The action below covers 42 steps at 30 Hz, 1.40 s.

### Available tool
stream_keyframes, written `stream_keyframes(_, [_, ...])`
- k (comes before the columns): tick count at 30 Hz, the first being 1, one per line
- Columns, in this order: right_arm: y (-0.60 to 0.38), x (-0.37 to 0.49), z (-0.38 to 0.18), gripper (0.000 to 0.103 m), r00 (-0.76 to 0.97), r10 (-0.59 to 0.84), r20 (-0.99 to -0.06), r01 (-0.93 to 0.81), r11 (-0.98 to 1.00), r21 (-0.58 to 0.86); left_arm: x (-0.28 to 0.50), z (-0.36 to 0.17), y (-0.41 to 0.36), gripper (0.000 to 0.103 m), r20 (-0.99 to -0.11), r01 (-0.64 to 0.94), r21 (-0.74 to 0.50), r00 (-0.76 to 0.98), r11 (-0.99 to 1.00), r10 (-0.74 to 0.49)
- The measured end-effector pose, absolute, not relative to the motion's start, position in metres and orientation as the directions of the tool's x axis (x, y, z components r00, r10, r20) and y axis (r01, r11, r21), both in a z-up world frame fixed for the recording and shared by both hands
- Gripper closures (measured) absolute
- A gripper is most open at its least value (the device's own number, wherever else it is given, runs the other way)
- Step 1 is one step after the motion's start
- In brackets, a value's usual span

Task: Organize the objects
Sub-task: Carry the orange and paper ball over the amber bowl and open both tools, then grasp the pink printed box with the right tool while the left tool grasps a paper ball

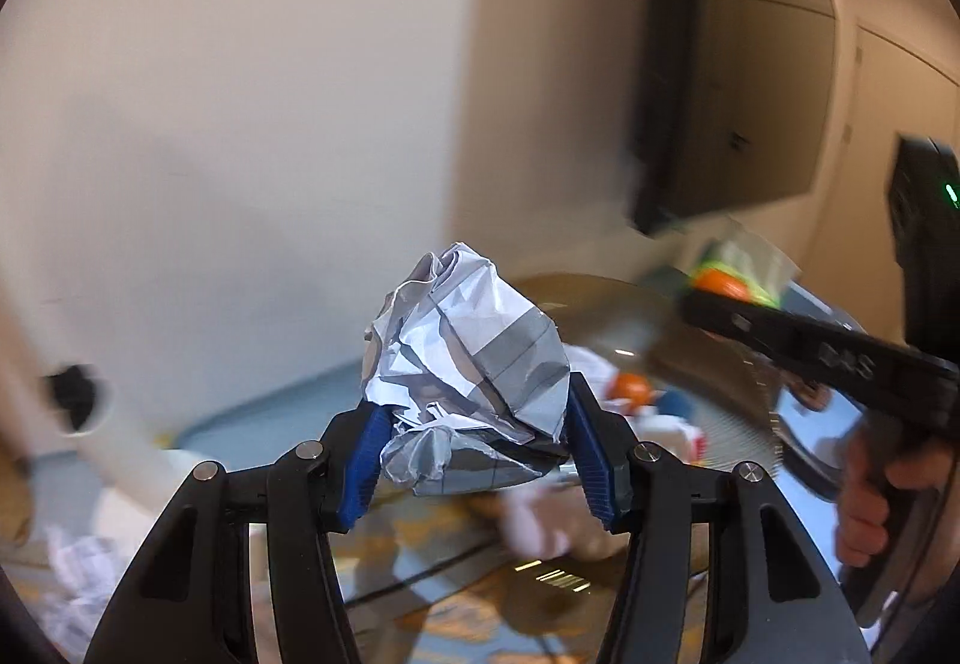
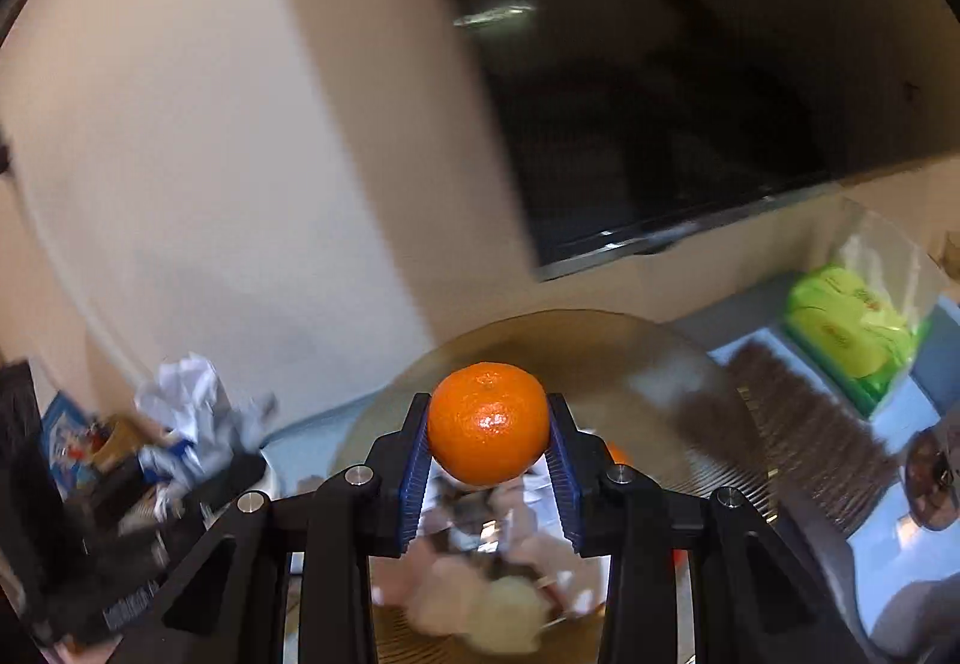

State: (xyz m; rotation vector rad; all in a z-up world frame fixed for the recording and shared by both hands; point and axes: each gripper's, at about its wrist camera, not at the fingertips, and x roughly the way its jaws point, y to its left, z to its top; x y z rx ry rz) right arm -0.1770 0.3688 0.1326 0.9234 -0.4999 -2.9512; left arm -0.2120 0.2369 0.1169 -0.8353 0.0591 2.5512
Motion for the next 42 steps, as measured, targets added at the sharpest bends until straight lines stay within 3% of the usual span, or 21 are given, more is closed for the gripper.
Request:
stream_keyframes(2, [0.386,-0.182,0.129,0.067,-0.818,-0.105,-0.566,-0.109,-0.937,0.331,-0.218,0.11,0.258,0.05,-0.585,-0.46,-0.097,-0.691,-0.882,0.425])
stream_keyframes(3, [0.392,-0.185,0.127,0.066,-0.814,-0.107,-0.57,-0.114,-0.934,0.339,-0.222,0.105,0.269,0.045,-0.596,-0.469,-0.089,-0.682,-0.879,0.424])
stream_keyframes(4, [0.401,-0.192,0.123,0.042,-0.797,-0.109,-0.594,-0.136,-0.926,0.352,-0.224,0.101,0.276,0.038,-0.607,-0.477,-0.086,-0.671,-0.875,0.426])
stream_keyframes(5, [0.405,-0.197,0.12,0.0,-0.776,-0.104,-0.623,-0.165,-0.919,0.358,-0.229,0.093,0.286,0.0,-0.638,-0.504,-0.1,-0.63,-0.858,0.444])
stream_keyframes(7, [0.412,-0.211,0.108,0.0,-0.716,-0.117,-0.688,-0.212,-0.902,0.375,-0.237,0.081,0.3,0.001,-0.686,-0.557,-0.124,-0.55,-0.821,0.476])
stream_keyframes(17, [0.412,-0.173,0.121,0.0,-0.75,-0.071,-0.658,-0.275,-0.871,0.408,-0.23,0.091,0.268,0.001,-0.654,-0.517,-0.154,-0.585,-0.842,0.479])
stream_keyframes(22, [0.36,-0.145,0.155,0.0,-0.777,-0.121,-0.617,-0.213,-0.873,0.439,-0.192,0.118,0.196,0.001,-0.634,-0.469,-0.129,-0.638,-0.874,0.436])
stream_keyframes(27, [0.274,-0.138,0.157,0.0,-0.766,-0.186,-0.616,-0.078,-0.923,0.376,-0.162,0.135,0.095,0.0,-0.639,-0.365,-0.052,-0.703,-0.93,0.311])
stream_keyframes(31, [0.2,-0.121,0.136,0.0,-0.738,-0.246,-0.628,0.038,-0.945,0.325,-0.138,0.111,0.006,0.001,-0.685,-0.267,-0.016,-0.699,-0.964,0.205])
stream_keyframes(35, [0.139,-0.097,0.087,0.0,-0.682,-0.302,-0.667,0.135,-0.947,0.291,-0.1,0.059,-0.057,0.001,-0.75,-0.249,-0.049,-0.63,-0.967,0.201])
stream_keyframes(42, [0.076,-0.087,0.021,0.0,-0.631,-0.254,-0.733,0.127,-0.966,0.226,-0.057,-0.001,-0.056,0.001,-0.798,-0.35,-0.116,-0.524,-0.929,0.297])
